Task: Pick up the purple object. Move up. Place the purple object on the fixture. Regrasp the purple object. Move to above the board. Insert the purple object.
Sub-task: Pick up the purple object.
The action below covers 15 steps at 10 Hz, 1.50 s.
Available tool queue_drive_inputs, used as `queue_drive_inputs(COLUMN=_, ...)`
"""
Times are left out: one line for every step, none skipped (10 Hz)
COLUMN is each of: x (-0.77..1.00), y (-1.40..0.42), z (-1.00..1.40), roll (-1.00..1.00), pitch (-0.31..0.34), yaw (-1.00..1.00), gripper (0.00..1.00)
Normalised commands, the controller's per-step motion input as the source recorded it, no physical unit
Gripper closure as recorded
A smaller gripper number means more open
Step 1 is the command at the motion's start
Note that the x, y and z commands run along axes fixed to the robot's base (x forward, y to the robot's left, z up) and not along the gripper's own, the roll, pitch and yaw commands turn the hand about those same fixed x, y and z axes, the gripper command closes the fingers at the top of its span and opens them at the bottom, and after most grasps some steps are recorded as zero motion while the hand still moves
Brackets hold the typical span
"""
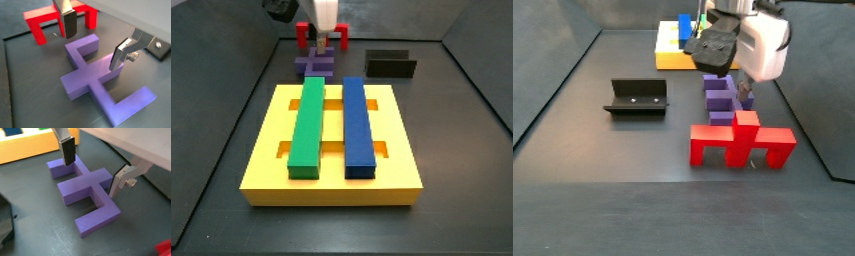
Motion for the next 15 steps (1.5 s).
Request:
queue_drive_inputs(x=-0.27, y=-0.04, z=-0.33, roll=-0.15, pitch=-0.169, yaw=-0.80, gripper=0.00)
queue_drive_inputs(x=-0.32, y=-0.05, z=-0.27, roll=-0.14, pitch=-0.169, yaw=-0.75, gripper=0.00)
queue_drive_inputs(x=-0.35, y=-0.05, z=-0.20, roll=-0.12, pitch=-0.156, yaw=-0.73, gripper=0.00)
queue_drive_inputs(x=-0.50, y=-0.12, z=-0.07, roll=-0.07, pitch=-0.139, yaw=-0.56, gripper=0.00)
queue_drive_inputs(x=-0.54, y=-0.15, z=-0.08, roll=-0.06, pitch=-0.154, yaw=-0.49, gripper=0.00)
queue_drive_inputs(x=-0.53, y=-0.15, z=-0.03, roll=-0.02, pitch=-0.226, yaw=-0.41, gripper=0.00)
queue_drive_inputs(x=-0.05, y=0.00, z=-0.15, roll=-0.01, pitch=-0.076, yaw=-0.04, gripper=0.00)
queue_drive_inputs(x=0.06, y=0.00, z=-0.33, roll=-0.03, pitch=-0.010, yaw=0.00, gripper=0.00)
queue_drive_inputs(x=0.02, y=0.00, z=-0.38, roll=-0.01, pitch=-0.030, yaw=0.00, gripper=0.00)
queue_drive_inputs(x=0.00, y=-0.01, z=-0.37, roll=0.00, pitch=-0.037, yaw=0.00, gripper=0.00)
queue_drive_inputs(x=-0.09, y=0.00, z=-0.29, roll=0.00, pitch=-0.050, yaw=-0.02, gripper=0.00)
queue_drive_inputs(x=-0.01, y=0.00, z=-0.22, roll=0.00, pitch=-0.040, yaw=-0.01, gripper=0.00)
queue_drive_inputs(x=0.02, y=0.00, z=-0.27, roll=0.00, pitch=0.000, yaw=-0.02, gripper=0.00)
queue_drive_inputs(x=0.00, y=0.00, z=-0.21, roll=0.00, pitch=0.000, yaw=-0.05, gripper=0.00)
queue_drive_inputs(x=0.00, y=0.00, z=-0.13, roll=0.00, pitch=0.000, yaw=-0.07, gripper=0.00)
